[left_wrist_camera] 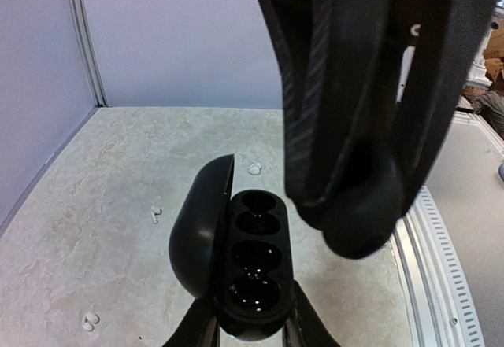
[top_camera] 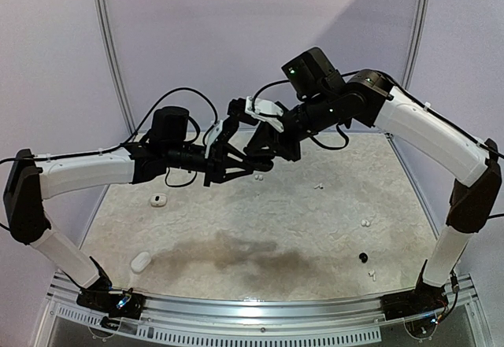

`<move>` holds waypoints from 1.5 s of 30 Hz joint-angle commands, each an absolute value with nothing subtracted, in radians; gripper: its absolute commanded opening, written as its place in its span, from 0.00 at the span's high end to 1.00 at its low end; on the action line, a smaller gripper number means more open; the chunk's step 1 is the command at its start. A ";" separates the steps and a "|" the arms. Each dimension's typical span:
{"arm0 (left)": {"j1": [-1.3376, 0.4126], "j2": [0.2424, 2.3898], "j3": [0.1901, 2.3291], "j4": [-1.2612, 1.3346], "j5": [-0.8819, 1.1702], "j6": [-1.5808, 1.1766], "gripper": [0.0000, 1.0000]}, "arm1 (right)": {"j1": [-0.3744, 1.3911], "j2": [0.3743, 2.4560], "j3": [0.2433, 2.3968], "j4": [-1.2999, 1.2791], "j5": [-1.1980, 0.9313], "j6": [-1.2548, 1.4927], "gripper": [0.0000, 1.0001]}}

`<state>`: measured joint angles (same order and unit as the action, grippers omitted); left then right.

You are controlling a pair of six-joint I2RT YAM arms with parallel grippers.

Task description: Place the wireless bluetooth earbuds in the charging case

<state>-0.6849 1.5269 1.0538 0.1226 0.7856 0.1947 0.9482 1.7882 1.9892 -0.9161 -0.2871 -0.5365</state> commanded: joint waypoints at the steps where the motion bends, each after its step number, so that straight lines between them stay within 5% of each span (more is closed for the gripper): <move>1: -0.681 1.530 1.049 0.144 0.814 0.220 1.00 | 0.943 1.811 1.981 -0.940 -0.254 -0.547 1.00; 19: -0.683 1.525 1.042 0.156 0.826 0.247 1.00 | 0.943 1.856 1.988 -0.976 -0.184 -0.567 0.97; 45: -0.685 1.528 1.040 0.175 0.841 0.252 1.00 | 0.943 1.889 2.021 -0.962 -0.159 -0.572 0.76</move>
